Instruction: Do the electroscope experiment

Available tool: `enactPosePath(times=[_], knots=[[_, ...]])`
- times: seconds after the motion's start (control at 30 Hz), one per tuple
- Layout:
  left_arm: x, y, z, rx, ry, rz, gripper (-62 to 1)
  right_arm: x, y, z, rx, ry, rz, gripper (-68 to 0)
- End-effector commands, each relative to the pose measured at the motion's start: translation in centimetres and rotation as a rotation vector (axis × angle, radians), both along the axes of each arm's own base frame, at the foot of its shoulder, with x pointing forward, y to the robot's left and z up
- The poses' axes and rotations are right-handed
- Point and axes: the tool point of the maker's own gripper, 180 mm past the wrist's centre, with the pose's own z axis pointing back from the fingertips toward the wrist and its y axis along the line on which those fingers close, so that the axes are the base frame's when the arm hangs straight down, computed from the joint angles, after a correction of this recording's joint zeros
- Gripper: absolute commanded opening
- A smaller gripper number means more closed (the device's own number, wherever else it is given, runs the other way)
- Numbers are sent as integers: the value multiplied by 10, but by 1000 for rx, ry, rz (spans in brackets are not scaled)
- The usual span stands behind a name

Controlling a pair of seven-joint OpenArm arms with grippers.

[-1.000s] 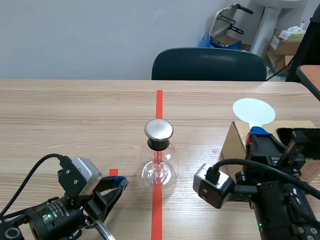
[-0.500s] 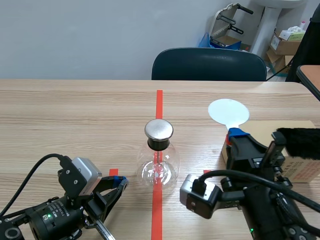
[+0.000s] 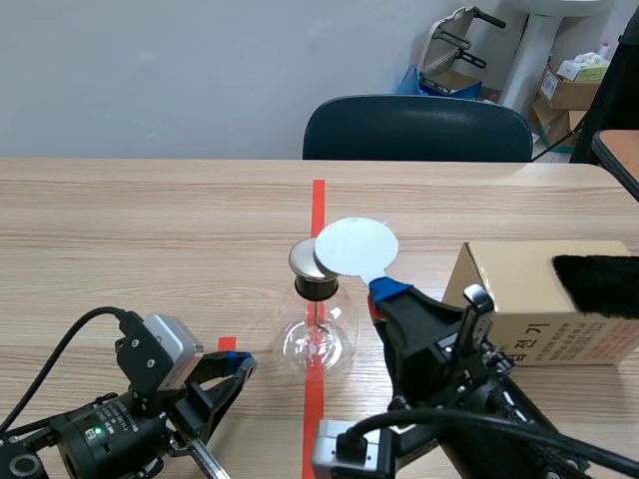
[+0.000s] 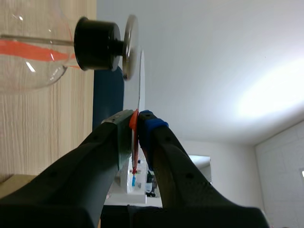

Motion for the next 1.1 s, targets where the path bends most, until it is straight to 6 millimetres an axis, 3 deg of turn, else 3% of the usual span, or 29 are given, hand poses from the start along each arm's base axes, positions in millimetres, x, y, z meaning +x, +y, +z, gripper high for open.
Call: enactPosePath(times=[0.0,0.3,1.07], knots=[[0,-8,8,-28,-18,-13,-582,4,1,10,3,-39,14,-662],[0,-8,7,-27,-18,-13,-582,-5,12,8,-2,-33,97,-662],[-1,-7,3,-10,0,-11,-582,-5,12,9,-2,-33,96,-662]])
